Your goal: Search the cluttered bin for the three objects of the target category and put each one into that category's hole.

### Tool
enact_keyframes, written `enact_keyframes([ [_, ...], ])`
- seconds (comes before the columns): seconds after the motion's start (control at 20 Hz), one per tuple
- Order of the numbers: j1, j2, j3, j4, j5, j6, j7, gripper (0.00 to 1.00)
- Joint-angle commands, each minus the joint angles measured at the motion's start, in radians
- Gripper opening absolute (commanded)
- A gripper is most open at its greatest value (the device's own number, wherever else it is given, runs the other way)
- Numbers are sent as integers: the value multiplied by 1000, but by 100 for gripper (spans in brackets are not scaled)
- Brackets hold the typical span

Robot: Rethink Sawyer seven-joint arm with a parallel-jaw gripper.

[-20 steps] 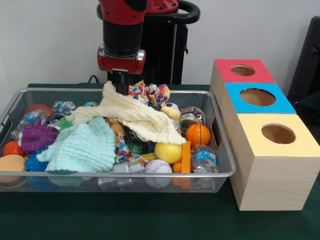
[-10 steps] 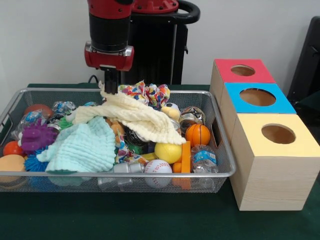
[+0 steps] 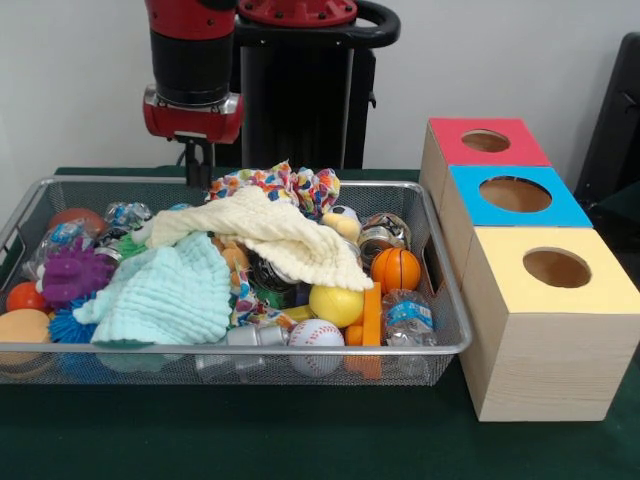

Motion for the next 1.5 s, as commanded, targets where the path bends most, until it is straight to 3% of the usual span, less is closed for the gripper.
enact_keyframes([
  [0.05, -45, 17, 148, -125, -82, 174, -261, 0],
  [0.95, -180, 53, 279, -273, -187, 333, -419, 0],
  [1.5, -228, 61, 337, -292, -224, 337, -458, 0],
])
